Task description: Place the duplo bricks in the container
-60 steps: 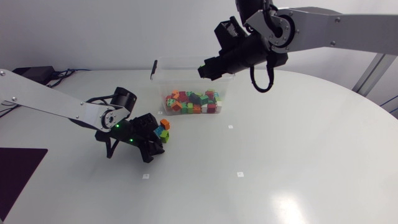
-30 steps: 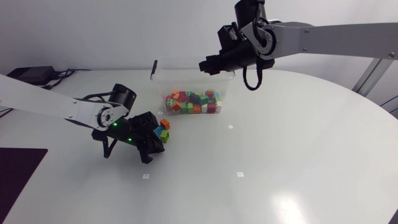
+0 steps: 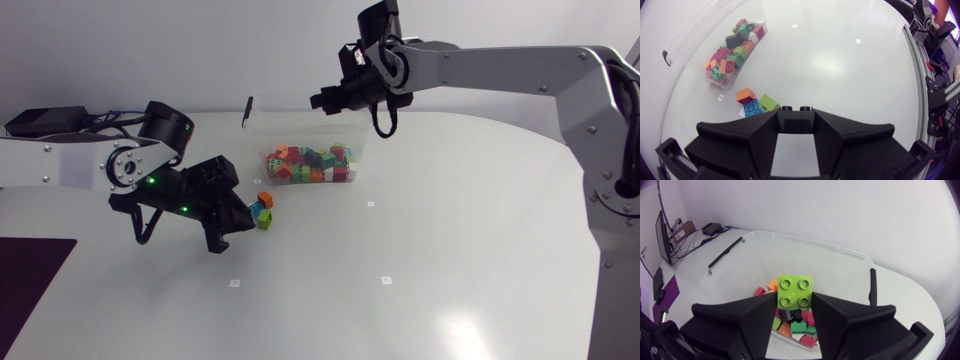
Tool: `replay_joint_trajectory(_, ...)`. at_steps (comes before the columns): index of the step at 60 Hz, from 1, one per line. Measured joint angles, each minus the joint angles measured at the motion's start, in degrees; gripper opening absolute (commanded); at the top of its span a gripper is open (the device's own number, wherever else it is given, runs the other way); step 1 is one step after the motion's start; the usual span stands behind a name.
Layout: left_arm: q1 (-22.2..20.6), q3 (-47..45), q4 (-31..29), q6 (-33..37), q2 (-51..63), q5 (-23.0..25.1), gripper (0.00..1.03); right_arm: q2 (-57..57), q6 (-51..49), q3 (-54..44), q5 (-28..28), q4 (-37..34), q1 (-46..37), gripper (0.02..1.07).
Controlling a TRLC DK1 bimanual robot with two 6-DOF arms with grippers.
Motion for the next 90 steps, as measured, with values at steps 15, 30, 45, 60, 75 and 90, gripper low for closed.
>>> replay_joint_trajectory(15,-0.3,5.9,-1.9,-4.6,-2.0,0.0,0.26,-1.0,0.0,-1.0,0.2,-0.9,-0.4,1.02)
replay_joint_trajectory(30,-2.5,16.6,-1.8,-11.3,-0.3,-0.1,0.26,-10.3,0.0,-10.5,0.2,0.0,-1.0,1.02)
replay_joint_trajectory(45,-2.7,27.7,1.8,-19.5,8.2,-3.1,0.26,-20.6,0.0,-21.9,0.0,1.3,-2.8,1.02)
replay_joint_trajectory(60,-3.3,36.0,5.3,-24.6,17.3,-5.7,0.26,-27.6,-1.1,-33.4,-1.5,4.0,-3.8,1.02)
replay_joint_trajectory(75,-3.4,42.4,7.9,-28.2,24.1,-8.1,0.27,-29.9,-3.7,-43.0,-3.1,11.1,-1.1,1.02)
replay_joint_trajectory(90,-3.5,47.2,8.3,-30.1,27.9,-9.2,0.28,-28.2,-7.9,-48.2,-6.2,17.8,4.4,1.02)
